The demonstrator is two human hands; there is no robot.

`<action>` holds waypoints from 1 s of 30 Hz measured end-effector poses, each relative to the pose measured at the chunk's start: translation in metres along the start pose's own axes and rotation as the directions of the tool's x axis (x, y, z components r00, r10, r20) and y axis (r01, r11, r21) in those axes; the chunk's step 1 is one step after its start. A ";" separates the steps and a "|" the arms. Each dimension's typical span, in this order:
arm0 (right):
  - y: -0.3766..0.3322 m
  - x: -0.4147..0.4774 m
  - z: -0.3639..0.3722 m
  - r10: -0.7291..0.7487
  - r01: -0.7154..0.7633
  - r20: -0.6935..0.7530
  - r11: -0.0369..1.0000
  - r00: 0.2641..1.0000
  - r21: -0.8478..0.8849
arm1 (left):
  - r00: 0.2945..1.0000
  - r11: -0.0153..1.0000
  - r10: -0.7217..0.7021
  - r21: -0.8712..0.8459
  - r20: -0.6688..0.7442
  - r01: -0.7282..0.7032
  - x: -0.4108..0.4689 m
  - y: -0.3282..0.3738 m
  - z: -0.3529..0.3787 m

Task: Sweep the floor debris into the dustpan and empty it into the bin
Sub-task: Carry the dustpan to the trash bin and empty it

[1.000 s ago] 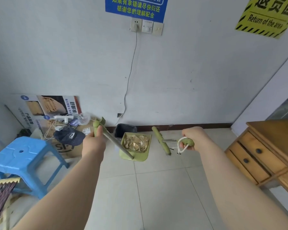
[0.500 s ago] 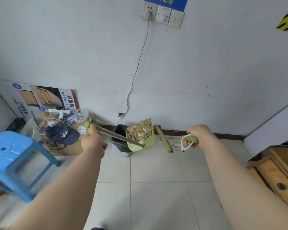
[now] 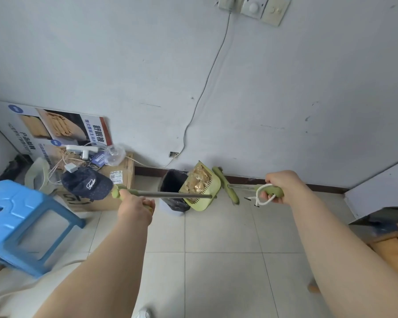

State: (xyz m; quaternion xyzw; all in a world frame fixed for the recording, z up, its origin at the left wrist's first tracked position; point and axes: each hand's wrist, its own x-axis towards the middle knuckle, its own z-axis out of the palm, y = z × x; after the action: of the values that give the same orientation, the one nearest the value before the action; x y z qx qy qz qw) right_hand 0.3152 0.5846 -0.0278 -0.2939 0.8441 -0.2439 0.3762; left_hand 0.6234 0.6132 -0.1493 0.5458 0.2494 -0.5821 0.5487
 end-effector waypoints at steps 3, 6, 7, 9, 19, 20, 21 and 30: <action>-0.006 0.003 0.010 -0.003 0.003 -0.001 1.000 1.000 -0.003 | 0.998 0.997 -0.067 -0.044 -0.014 0.067 0.006 0.008 -0.003; -0.013 0.005 0.018 -0.021 0.021 -0.005 1.000 1.000 -0.003 | 0.990 0.984 -0.136 -0.122 -0.025 0.132 0.012 0.018 -0.005; -0.014 0.005 0.020 -0.028 0.028 -0.005 1.000 1.000 0.001 | 0.987 0.978 -0.159 -0.142 -0.029 0.154 0.014 0.022 -0.006; -0.017 0.005 0.024 -0.038 0.038 -0.004 0.999 0.999 0.008 | 0.980 0.967 -0.196 -0.174 -0.038 0.186 0.020 0.026 -0.010; -0.022 0.001 0.032 -0.051 0.051 0.014 0.998 0.999 -0.022 | 0.961 0.936 -0.255 -0.277 -0.106 0.218 0.033 0.031 -0.025; -0.022 0.000 0.032 -0.052 0.052 0.011 0.998 0.999 -0.029 | 0.960 0.932 -0.260 -0.286 -0.101 0.223 0.033 0.030 -0.025; -0.023 -0.001 0.032 -0.053 0.053 0.011 0.998 0.999 -0.034 | 0.959 0.927 -0.266 -0.297 -0.096 0.228 0.035 0.030 -0.025; -0.024 -0.006 0.036 -0.047 0.048 0.030 0.999 0.998 -0.019 | 0.934 0.871 -0.353 -0.384 -0.054 0.307 0.059 0.028 -0.027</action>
State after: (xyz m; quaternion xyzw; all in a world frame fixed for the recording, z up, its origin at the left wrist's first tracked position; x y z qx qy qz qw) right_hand 0.3539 0.5648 -0.0308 -0.3212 0.8335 -0.2401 0.3800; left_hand 0.6702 0.6079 -0.2020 0.4167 0.4770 -0.5752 0.5177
